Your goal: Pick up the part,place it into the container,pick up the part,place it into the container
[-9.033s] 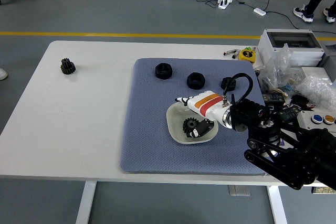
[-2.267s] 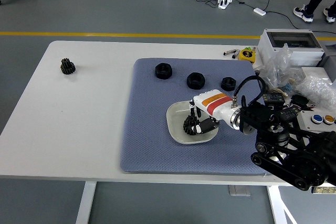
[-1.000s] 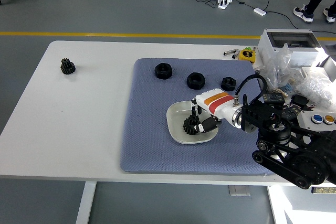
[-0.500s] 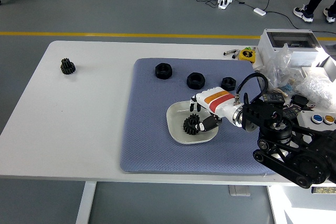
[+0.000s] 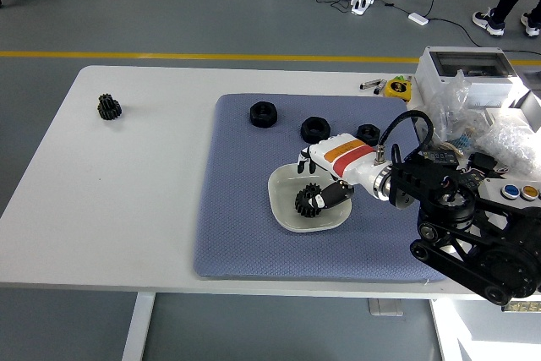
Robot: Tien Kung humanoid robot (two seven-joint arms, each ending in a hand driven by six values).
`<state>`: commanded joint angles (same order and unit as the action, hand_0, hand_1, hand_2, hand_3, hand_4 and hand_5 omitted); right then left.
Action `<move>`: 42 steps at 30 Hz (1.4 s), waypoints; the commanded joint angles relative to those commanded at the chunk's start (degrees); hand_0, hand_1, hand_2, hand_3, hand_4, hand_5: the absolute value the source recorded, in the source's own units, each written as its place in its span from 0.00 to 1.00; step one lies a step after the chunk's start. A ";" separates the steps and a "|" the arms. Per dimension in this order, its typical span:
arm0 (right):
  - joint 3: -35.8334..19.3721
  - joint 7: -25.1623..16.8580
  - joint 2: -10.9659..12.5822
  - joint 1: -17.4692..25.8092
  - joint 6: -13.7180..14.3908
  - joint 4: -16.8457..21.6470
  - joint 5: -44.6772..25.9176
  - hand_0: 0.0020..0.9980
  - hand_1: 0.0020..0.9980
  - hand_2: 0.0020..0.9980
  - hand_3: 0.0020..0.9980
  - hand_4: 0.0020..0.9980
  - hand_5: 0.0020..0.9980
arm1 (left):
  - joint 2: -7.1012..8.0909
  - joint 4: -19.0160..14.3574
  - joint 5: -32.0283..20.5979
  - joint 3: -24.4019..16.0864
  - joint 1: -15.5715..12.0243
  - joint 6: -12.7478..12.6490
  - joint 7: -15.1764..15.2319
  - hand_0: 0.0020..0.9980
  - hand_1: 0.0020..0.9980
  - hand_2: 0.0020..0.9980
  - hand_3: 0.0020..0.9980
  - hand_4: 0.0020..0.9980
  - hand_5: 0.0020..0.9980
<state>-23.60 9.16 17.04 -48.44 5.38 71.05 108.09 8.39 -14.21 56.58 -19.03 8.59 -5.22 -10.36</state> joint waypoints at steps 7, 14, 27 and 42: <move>-1.84 2.83 0.14 1.85 11.89 4.06 -8.96 0.25 0.38 0.57 0.64 0.94 0.38 | -0.02 0.00 -0.12 0.09 0.04 0.00 0.07 0.67 0.63 0.64 0.59 0.64 0.59; -3.91 -4.57 0.59 4.83 26.56 8.98 -26.09 0.50 0.60 0.71 0.70 1.00 0.59 | 0.03 0.05 -0.09 0.05 -0.04 -0.12 0.09 0.67 0.63 0.64 0.59 0.64 0.59; -12.84 -25.96 1.97 14.45 30.72 13.03 -57.37 0.75 0.75 0.80 0.83 1.00 0.78 | -0.33 0.08 0.71 -0.47 -0.43 -0.01 -0.20 0.67 0.63 0.64 0.59 0.64 0.59; -22.06 -35.67 1.33 28.76 29.53 9.31 -77.66 0.84 0.81 0.83 0.85 1.00 0.89 | -0.46 0.05 1.93 -0.91 -0.29 0.22 -0.19 0.67 0.63 0.64 0.59 0.64 0.59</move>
<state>-45.66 -26.51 18.37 -19.68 34.91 80.36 30.42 7.93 -14.15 58.52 -19.93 8.30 -5.01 -10.56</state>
